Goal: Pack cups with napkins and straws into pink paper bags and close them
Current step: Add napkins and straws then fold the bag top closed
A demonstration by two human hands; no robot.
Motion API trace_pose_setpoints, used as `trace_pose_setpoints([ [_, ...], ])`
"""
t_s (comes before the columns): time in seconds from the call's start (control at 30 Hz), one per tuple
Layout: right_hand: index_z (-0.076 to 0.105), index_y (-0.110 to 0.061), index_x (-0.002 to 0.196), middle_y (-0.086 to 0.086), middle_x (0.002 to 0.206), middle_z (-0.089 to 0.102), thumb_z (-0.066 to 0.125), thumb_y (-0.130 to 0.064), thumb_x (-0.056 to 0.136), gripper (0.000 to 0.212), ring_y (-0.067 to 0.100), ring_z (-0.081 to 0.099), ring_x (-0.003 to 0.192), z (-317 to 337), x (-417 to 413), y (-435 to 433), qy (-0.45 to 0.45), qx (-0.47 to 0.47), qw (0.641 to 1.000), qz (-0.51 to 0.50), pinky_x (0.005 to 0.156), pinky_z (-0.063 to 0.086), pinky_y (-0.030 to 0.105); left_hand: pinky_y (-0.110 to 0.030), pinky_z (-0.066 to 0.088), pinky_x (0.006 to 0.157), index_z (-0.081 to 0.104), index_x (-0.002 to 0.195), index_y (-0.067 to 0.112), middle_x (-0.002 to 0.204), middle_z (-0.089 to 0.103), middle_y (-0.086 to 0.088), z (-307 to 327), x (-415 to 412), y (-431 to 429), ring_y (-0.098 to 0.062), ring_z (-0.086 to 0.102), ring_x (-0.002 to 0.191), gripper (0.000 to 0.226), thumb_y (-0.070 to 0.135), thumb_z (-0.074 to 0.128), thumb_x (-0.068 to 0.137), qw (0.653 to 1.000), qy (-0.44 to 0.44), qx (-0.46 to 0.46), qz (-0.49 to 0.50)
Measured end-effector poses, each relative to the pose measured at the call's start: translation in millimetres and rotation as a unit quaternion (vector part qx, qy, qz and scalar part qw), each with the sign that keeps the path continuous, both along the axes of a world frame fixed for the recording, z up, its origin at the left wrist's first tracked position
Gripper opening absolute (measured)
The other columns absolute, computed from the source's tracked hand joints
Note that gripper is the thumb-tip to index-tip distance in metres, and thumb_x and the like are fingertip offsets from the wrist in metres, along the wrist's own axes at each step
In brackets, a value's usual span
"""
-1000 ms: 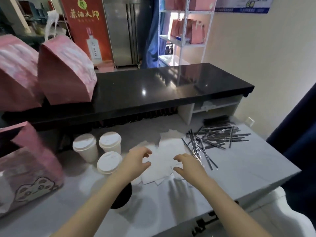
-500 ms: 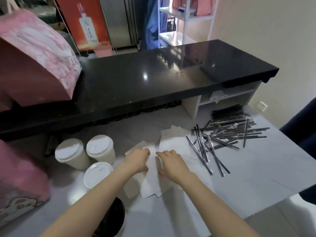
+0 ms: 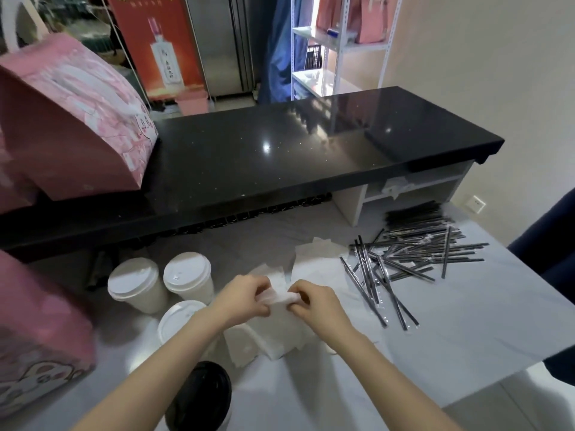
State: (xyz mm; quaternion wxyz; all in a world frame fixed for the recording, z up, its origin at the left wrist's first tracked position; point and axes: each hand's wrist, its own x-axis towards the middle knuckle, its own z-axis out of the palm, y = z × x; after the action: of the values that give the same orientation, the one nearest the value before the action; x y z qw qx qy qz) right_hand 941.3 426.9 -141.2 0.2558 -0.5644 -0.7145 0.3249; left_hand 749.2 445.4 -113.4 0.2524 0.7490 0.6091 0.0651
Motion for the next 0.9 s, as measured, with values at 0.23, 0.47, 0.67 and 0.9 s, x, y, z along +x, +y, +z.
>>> trace_pose_setpoints([
  [0.23, 0.063, -0.029, 0.074, -0.016, 0.063, 0.057, 0.074, -0.014, 0.076, 0.019, 0.002, 0.055, 0.065, 40, 7, -28, 0.058, 0.06, 0.995, -0.061, 0.067, 0.046, 0.027, -0.024, 0.042, 0.066, 0.063, 0.091, 0.03, 0.088, 0.059, 0.014, 28, -7, -35, -0.01, 0.056, 0.074, 0.021, 0.03, 0.074, 0.073, 0.996, -0.062, 0.044, 0.036],
  [0.47, 0.071, -0.019, 0.084, -0.015, 0.075, 0.067, 0.071, -0.009, 0.079, 0.011, 0.0, 0.06, 0.075, 102, -9, -52, 0.087, 0.136, 0.987, -0.022, 0.07, 0.044, 0.015, -0.017, 0.037, 0.093, 0.064, 0.12, 0.027, 0.125, 0.052, 0.012, 63, -27, -85, -0.004, 0.048, 0.112, 0.046, 0.022, 0.079, 0.077, 0.97, -0.174, 0.159, 0.057],
  [0.67, 0.068, -0.031, 0.081, -0.022, 0.077, 0.067, 0.071, -0.013, 0.08, 0.019, -0.005, 0.06, 0.079, 153, -67, -77, 0.12, 0.177, 0.975, 0.055, 0.068, 0.042, 0.006, -0.018, 0.045, 0.067, 0.068, 0.09, 0.023, 0.083, 0.068, 0.011, 104, -69, -130, -0.004, 0.06, 0.079, 0.011, 0.019, 0.074, 0.082, 0.926, -0.271, 0.22, 0.144],
  [0.9, 0.069, -0.031, 0.091, -0.019, 0.085, 0.069, 0.072, -0.009, 0.079, 0.025, -0.003, 0.063, 0.084, 186, -181, -93, 0.137, 0.184, 0.962, 0.147, 0.071, 0.048, 0.01, -0.011, 0.045, 0.062, 0.064, 0.084, 0.036, 0.083, 0.066, 0.022, 140, -181, -181, 0.001, 0.061, 0.078, 0.016, 0.024, 0.074, 0.082, 0.893, -0.257, 0.31, 0.2],
])
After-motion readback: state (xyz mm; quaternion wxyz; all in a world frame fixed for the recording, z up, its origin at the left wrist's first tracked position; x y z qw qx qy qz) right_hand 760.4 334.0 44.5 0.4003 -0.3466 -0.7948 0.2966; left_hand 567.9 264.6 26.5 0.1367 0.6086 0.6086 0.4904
